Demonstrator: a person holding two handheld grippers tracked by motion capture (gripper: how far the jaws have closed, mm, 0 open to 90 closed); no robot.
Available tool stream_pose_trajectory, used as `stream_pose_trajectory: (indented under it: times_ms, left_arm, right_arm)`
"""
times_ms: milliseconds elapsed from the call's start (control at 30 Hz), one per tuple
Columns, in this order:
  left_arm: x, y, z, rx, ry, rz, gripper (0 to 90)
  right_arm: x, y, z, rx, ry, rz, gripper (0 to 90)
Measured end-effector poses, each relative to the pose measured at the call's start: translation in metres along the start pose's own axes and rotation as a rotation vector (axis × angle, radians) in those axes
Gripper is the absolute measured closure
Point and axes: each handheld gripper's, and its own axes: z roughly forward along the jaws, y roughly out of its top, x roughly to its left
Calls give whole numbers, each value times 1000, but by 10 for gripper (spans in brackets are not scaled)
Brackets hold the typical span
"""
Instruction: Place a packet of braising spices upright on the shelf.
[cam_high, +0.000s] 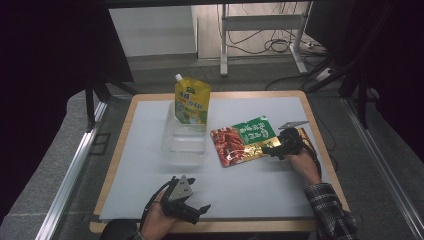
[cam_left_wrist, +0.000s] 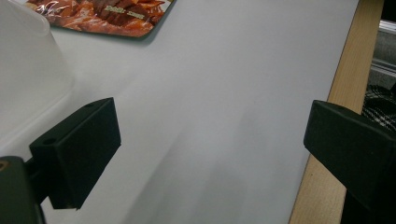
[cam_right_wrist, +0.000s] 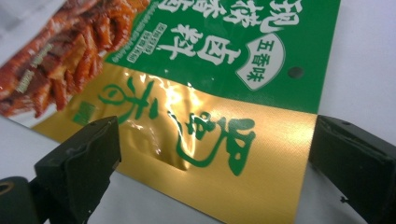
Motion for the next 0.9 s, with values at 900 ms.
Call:
stream_pose_trajectory:
  times_ms: [900]
  left_arm:
    - [-1, 0, 3, 12, -7, 16, 34]
  right_arm:
    - [11, 9, -4, -44, 153, 98, 45]
